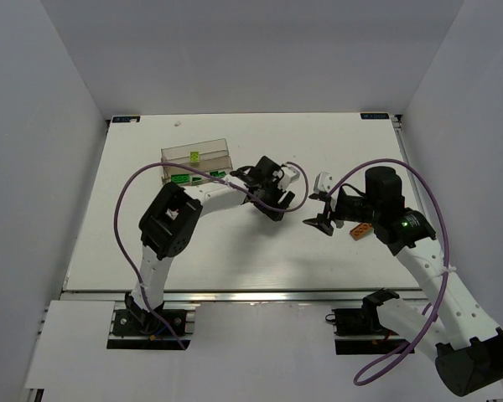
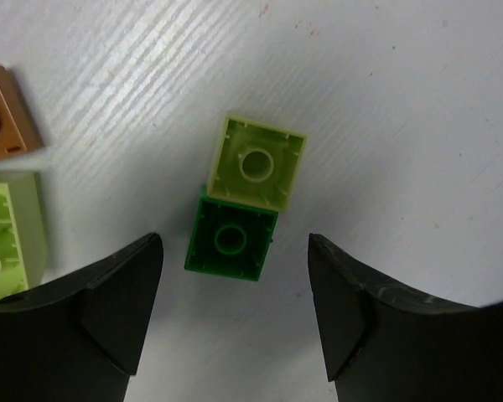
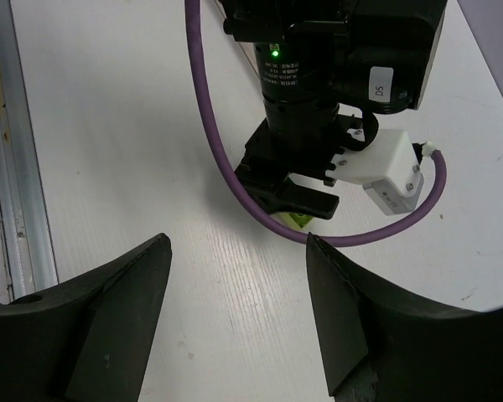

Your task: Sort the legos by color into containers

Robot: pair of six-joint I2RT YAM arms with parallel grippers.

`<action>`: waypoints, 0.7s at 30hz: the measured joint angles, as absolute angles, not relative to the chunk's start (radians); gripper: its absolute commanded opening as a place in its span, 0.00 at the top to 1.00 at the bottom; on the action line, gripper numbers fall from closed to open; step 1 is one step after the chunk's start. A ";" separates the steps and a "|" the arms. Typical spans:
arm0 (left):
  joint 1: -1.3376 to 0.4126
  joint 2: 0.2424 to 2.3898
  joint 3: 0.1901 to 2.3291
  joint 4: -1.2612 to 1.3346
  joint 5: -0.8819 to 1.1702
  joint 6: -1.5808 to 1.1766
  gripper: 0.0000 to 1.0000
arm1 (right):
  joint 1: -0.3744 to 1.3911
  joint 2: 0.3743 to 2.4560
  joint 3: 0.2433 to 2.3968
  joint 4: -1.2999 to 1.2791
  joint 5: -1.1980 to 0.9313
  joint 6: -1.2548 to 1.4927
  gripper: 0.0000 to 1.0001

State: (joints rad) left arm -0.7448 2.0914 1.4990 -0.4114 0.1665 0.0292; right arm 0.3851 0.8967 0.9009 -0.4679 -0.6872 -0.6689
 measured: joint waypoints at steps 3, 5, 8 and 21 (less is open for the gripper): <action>-0.748 2.101 1.501 -0.411 0.166 0.034 0.25 | 0.385 0.897 0.901 -0.467 -0.686 -0.669 0.29; -0.748 2.102 1.501 -0.411 0.166 0.035 0.27 | 0.385 0.897 0.901 -0.465 -0.685 -0.669 0.29; -0.749 2.103 1.501 -0.411 0.166 0.034 0.32 | 0.385 0.897 0.901 -0.464 -0.684 -0.669 0.29; -0.749 2.105 1.521 -0.425 0.164 0.024 0.63 | 0.385 0.897 0.898 -0.461 -0.684 -0.669 0.29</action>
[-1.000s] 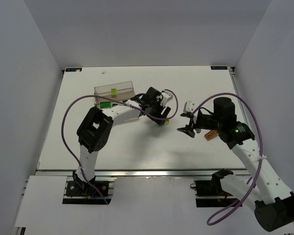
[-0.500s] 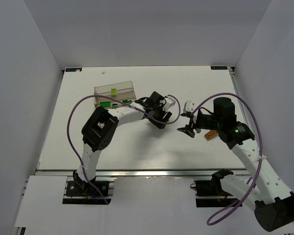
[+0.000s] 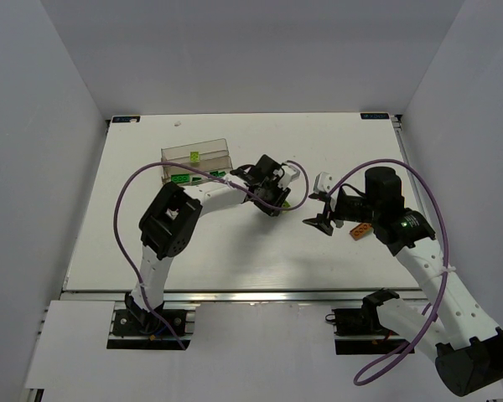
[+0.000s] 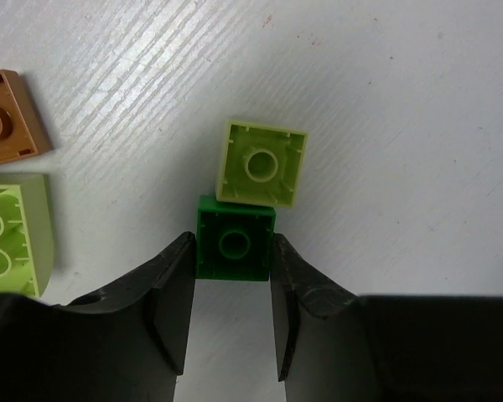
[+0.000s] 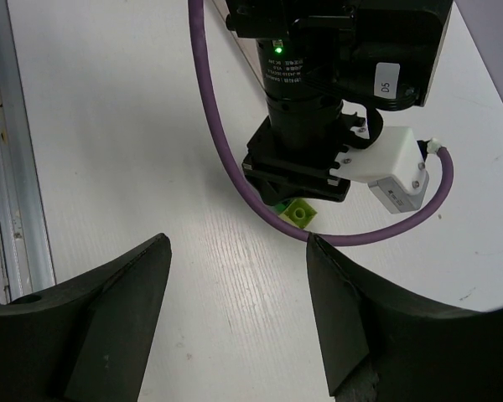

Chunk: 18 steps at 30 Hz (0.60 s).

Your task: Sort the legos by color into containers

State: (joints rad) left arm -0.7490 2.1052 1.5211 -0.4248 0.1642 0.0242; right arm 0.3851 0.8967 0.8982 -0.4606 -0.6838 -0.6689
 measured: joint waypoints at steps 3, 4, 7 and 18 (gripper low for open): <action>-0.749 2.087 1.507 -0.429 0.164 0.023 0.69 | 0.385 0.897 0.890 -0.453 -0.683 -0.669 0.29; -0.749 2.079 1.501 -0.429 0.164 0.022 0.70 | 0.385 0.897 0.886 -0.450 -0.683 -0.669 0.29; -0.749 2.043 1.486 -0.439 0.164 0.022 0.75 | 0.381 0.896 0.885 -0.446 -0.683 -0.669 0.29; -0.707 1.857 1.480 -0.416 0.121 -0.007 0.81 | 0.366 0.890 0.885 -0.445 -0.683 -0.662 0.29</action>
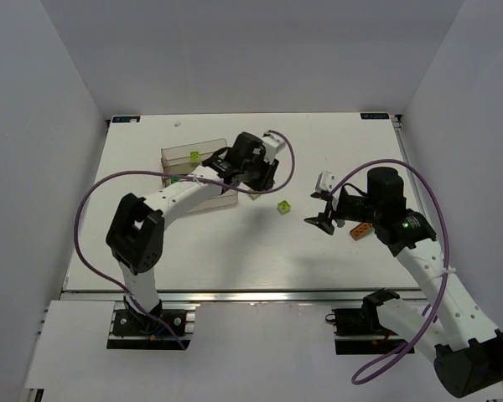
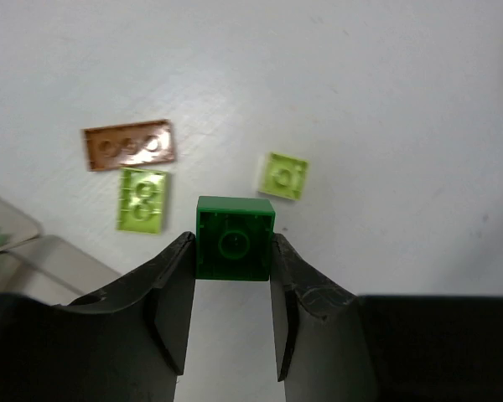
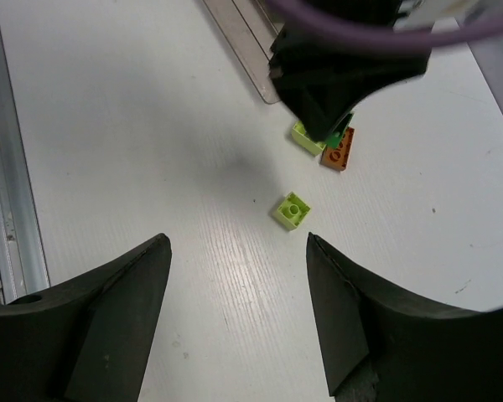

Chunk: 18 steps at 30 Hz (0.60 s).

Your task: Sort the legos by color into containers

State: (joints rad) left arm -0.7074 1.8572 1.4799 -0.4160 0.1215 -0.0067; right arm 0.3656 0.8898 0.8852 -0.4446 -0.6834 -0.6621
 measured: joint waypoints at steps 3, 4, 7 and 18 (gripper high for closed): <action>-0.636 1.820 1.470 -0.383 0.102 -0.045 0.83 | 0.364 0.887 0.885 -0.444 -0.684 -0.662 0.31; -0.601 1.807 1.461 -0.371 0.091 -0.061 0.84 | 0.363 0.887 0.885 -0.444 -0.684 -0.662 0.34; -0.493 1.783 1.427 -0.327 0.040 -0.106 0.86 | 0.360 0.887 0.885 -0.444 -0.685 -0.662 0.43; -0.293 1.781 1.375 -0.238 -0.073 -0.203 0.87 | 0.360 0.887 0.885 -0.445 -0.691 -0.659 0.59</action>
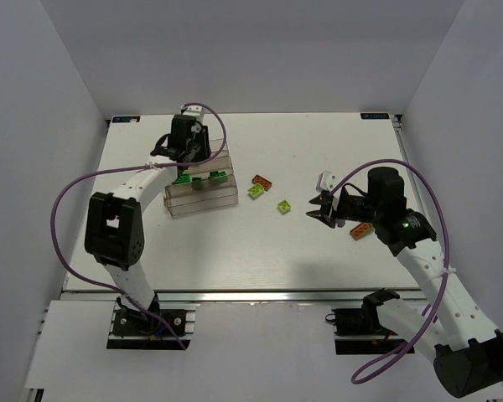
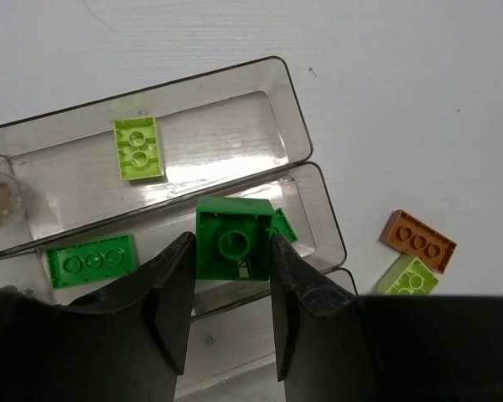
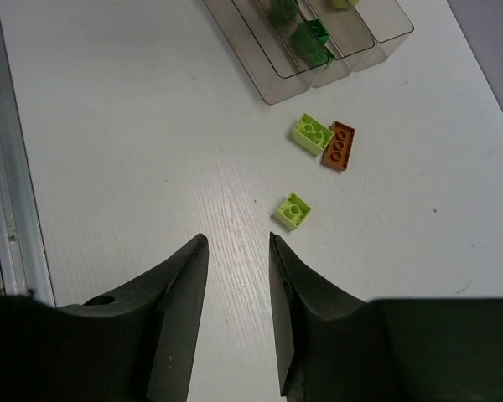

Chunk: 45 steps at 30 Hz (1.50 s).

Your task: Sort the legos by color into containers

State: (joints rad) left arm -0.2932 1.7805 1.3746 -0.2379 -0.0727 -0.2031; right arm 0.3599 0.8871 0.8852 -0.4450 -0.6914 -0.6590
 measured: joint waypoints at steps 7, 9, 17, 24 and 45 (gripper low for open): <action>-0.252 1.809 1.369 -0.224 -0.076 -0.220 0.79 | 0.360 0.887 0.885 -0.445 -0.692 -0.659 0.56; -0.245 1.818 1.369 -0.225 -0.081 -0.223 0.76 | 0.360 0.887 0.885 -0.445 -0.691 -0.659 0.55; -0.238 1.829 1.369 -0.229 -0.110 -0.226 0.54 | 0.360 0.887 0.885 -0.445 -0.691 -0.659 0.51; -0.237 1.855 1.369 -0.241 -0.125 -0.227 0.46 | 0.360 0.887 0.885 -0.444 -0.691 -0.658 0.48; -0.237 1.435 1.206 -0.154 0.018 -0.293 0.02 | 0.341 0.972 0.884 -0.416 -0.692 -0.636 0.26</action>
State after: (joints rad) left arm -0.2375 1.4353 1.2057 -0.1535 0.0177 -0.2932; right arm 0.3408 0.9718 0.8841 -0.4164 -0.6922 -0.6361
